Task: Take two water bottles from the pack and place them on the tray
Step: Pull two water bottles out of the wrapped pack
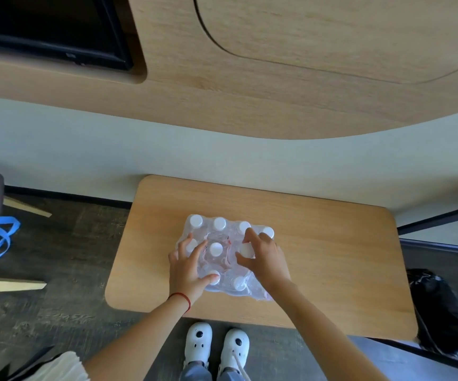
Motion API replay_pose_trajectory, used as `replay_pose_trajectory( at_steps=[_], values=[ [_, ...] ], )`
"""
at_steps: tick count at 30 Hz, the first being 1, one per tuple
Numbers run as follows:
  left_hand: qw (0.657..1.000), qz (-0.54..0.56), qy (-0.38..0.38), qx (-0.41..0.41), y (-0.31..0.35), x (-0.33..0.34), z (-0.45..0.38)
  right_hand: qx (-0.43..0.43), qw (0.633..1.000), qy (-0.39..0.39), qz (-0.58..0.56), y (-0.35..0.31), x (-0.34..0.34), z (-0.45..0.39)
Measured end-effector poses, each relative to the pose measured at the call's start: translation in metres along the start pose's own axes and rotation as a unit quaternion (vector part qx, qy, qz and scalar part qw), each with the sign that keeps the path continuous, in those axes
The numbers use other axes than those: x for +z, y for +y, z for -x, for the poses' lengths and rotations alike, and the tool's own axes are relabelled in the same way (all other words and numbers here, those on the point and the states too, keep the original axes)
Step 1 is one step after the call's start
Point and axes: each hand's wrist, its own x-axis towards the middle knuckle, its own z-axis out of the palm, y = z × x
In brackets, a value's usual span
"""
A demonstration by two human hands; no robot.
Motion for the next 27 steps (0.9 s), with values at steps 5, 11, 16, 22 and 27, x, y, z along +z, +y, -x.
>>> replay_pose_trajectory(
  at_steps=[5,11,16,22,27],
  values=[
    [0.998,0.009,-0.056,-0.028,0.012,-0.011,0.001,-0.014,0.993,0.058,-0.105,-0.031,-0.076,0.005],
    [0.951,0.145,-0.260,0.085,0.064,-0.067,0.001,-0.071,0.983,0.023,-0.167,-0.069,-0.146,0.007],
    [0.887,0.311,-0.323,0.109,0.095,-0.092,0.007,-0.097,0.969,-0.022,-0.225,-0.092,-0.148,-0.003],
    [0.896,0.358,-0.244,0.095,0.079,-0.100,0.010,-0.055,0.904,-0.071,-0.417,-0.082,-0.114,-0.019],
    [0.903,0.373,-0.202,0.066,0.043,-0.110,0.010,0.150,0.957,-0.072,-0.238,-0.031,-0.026,-0.040]
  ],
)
